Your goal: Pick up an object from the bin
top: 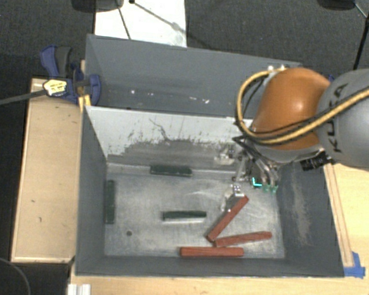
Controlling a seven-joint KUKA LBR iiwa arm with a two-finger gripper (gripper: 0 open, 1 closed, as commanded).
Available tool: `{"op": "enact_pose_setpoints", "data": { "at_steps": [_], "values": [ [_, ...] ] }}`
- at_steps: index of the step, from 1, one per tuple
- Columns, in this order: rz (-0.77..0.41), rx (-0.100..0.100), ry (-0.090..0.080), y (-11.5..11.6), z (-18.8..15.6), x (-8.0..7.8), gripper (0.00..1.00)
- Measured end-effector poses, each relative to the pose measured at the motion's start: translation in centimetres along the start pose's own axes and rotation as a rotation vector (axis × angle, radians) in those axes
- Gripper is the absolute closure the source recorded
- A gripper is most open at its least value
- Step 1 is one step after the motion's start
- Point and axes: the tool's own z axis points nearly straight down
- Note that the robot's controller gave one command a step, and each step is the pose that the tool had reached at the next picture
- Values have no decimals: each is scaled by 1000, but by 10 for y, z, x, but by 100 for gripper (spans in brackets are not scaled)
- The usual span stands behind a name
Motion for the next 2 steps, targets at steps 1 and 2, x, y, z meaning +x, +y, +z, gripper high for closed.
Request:
{"op": "enact_pose_setpoints", "data": {
  "at_steps": [1, 2],
  "values": [
    [1, 0, -8, 0, -4, -2, 0],
    [-132, 1, -13, 22, 98, 7, 100]
  ]
}}
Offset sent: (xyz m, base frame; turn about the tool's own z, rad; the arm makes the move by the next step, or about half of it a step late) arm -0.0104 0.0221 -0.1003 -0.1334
